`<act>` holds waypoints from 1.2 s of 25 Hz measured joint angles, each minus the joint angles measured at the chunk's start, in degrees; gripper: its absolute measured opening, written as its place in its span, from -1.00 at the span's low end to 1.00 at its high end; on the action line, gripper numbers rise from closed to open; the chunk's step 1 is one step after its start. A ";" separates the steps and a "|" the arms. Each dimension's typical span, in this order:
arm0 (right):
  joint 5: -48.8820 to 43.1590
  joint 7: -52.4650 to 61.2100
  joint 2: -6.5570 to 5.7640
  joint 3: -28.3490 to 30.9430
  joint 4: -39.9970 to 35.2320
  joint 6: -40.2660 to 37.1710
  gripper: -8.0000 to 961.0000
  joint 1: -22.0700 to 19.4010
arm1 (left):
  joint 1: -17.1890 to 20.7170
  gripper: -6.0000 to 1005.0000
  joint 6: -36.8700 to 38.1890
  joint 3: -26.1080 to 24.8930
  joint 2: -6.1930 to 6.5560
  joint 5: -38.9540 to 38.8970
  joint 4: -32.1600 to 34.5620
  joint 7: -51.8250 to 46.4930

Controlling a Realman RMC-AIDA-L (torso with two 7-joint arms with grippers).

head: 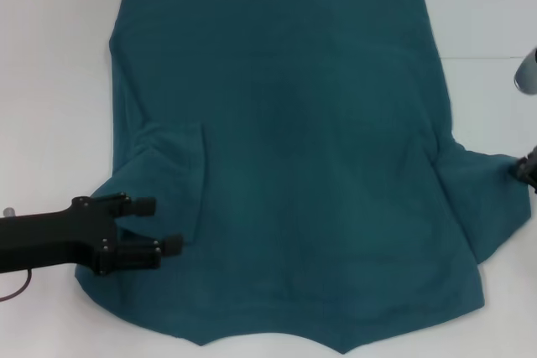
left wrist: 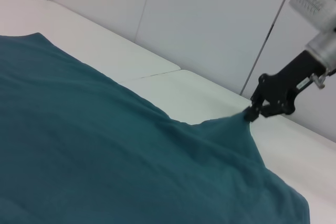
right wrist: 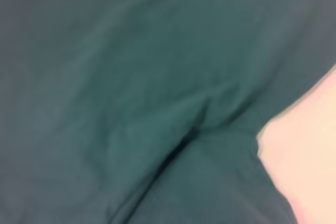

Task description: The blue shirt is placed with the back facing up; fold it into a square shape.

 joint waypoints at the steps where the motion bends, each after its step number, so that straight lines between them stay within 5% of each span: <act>1: 0.02 0.01 0.04 0.02 -0.66 -0.38 -0.90 0.19 | 0.05 0.76 0.05 -0.05 0.00 0.00 0.00 -0.02; 21: 2.01 0.95 0.40 -0.57 -4.84 -2.39 -0.78 5.62 | 1.35 0.76 0.76 -0.41 0.18 -0.37 0.35 -0.31; 30: 6.83 2.06 0.48 -7.81 2.56 0.49 -0.73 7.80 | 1.15 0.76 0.44 -0.43 0.23 -0.42 0.12 -0.14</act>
